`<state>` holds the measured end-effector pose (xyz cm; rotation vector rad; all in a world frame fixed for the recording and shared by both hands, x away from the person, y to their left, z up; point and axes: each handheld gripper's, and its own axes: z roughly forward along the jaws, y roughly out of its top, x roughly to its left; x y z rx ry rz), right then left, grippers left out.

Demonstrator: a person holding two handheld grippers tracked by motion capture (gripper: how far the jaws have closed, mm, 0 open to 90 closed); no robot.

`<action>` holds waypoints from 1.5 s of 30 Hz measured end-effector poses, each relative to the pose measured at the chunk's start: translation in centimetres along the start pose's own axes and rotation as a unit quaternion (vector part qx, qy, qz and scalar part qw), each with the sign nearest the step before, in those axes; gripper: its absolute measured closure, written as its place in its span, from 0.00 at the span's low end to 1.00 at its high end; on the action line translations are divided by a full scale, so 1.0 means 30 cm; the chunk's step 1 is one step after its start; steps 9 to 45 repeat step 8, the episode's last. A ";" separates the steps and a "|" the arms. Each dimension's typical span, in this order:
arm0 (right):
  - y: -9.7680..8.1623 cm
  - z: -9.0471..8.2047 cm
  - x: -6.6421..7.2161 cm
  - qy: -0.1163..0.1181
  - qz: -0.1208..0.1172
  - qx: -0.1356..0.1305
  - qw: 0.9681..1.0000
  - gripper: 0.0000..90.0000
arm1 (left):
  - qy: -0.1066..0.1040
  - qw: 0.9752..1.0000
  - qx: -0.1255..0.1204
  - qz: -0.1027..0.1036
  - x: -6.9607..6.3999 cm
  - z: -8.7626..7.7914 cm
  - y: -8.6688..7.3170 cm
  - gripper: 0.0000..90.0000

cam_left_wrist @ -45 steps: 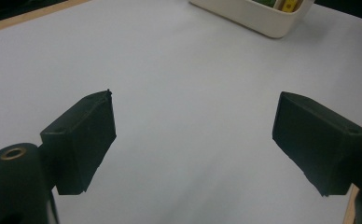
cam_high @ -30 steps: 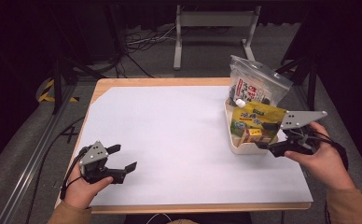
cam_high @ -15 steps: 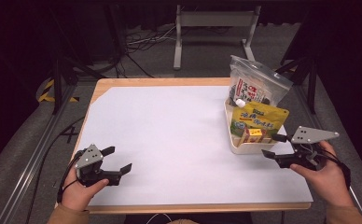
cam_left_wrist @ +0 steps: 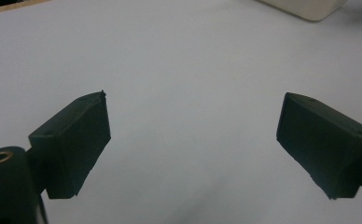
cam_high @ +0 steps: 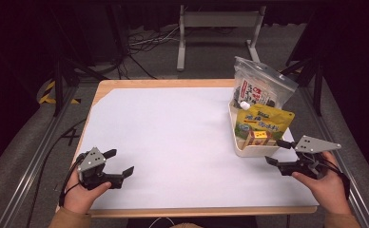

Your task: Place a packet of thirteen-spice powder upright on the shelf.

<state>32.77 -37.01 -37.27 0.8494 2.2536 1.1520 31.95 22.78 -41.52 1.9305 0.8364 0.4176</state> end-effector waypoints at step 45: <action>0.007 -0.031 0.014 -0.001 -0.001 -0.005 1.000 0.31 | 0.001 1.000 -0.003 -0.001 0.002 -0.003 0.002 0.11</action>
